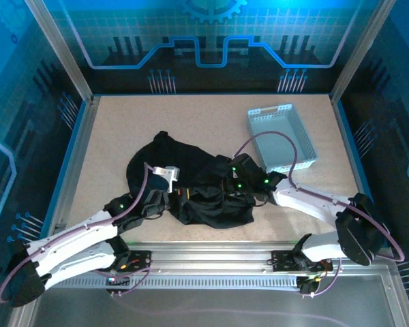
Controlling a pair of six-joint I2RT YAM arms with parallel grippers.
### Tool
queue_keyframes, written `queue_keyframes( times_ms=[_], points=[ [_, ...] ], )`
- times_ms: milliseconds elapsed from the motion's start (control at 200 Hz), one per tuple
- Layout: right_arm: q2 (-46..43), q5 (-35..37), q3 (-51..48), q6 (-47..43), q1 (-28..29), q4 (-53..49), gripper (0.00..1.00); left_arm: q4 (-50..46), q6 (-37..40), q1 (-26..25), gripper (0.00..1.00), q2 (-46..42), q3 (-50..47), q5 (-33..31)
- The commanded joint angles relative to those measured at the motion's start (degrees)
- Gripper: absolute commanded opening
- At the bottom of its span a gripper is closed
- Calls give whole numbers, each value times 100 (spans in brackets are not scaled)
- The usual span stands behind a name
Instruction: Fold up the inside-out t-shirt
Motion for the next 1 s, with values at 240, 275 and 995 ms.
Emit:
queue_keyframes(
  times_ms=[240, 275, 995],
  points=[
    [-748, 390, -120, -1347, 1237, 54, 44, 615, -272, 340, 0, 303, -29, 795],
    [-640, 433, -124, -1308, 1307, 75, 45, 603, -269, 379, 0, 294, -29, 836],
    [-172, 342, 680, -1011, 690, -88, 0, 555, -158, 1022, 0, -49, -204, 1312]
  ],
)
